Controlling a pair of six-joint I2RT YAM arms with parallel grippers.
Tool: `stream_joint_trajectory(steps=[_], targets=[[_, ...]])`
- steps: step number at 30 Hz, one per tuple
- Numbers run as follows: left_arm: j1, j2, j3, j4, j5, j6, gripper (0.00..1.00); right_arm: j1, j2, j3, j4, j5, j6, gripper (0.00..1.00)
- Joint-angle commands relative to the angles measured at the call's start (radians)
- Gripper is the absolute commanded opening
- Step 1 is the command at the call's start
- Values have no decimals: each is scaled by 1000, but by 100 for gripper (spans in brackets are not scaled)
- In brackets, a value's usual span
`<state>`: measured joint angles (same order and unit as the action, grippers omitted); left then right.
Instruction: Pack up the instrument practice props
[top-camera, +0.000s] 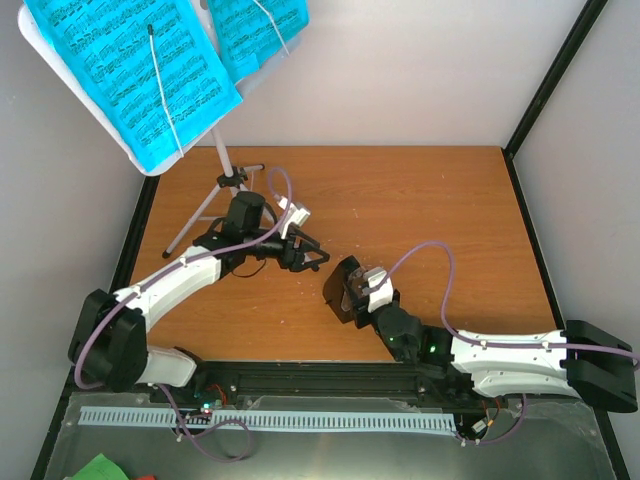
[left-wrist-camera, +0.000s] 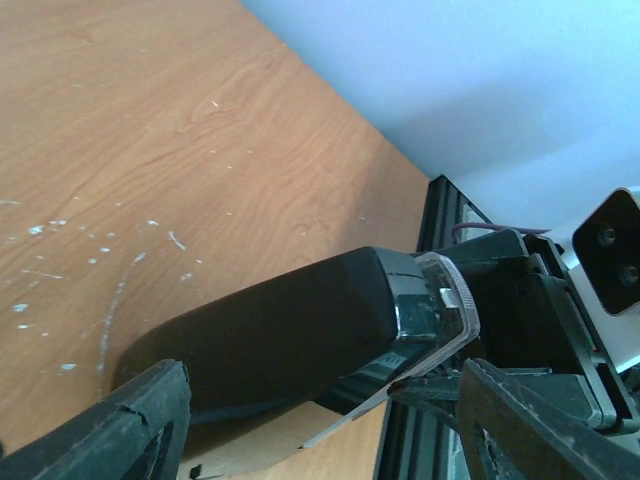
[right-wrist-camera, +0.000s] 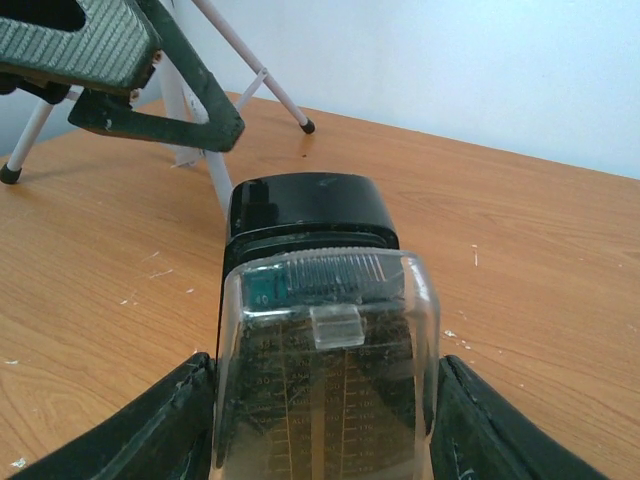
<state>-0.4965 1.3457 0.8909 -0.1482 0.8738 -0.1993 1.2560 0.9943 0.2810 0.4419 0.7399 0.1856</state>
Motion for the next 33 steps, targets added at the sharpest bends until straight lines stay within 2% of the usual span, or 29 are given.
stream_joint_trajectory(steps=[1,11,21,24,26,28,30,33], targets=[[-29,34,49,65,94,-27,72,-1,27,-6,-147,-84,36,53],[-111,125,104,29,97,-16,59,-4,34,19,-172,-106,30,59],[-112,125,96,33,90,-12,56,-9,16,31,-197,-112,21,68],[-112,94,95,18,31,10,61,-10,-24,33,-233,-112,29,79],[-112,63,91,16,-14,28,67,-11,-64,36,-268,-113,36,91],[-112,25,82,26,-53,38,75,-10,-118,37,-311,-116,44,97],[-112,-11,69,40,-76,52,82,-11,-180,40,-362,-124,51,100],[-112,-61,47,64,-94,68,87,-10,-278,62,-446,-148,55,100]])
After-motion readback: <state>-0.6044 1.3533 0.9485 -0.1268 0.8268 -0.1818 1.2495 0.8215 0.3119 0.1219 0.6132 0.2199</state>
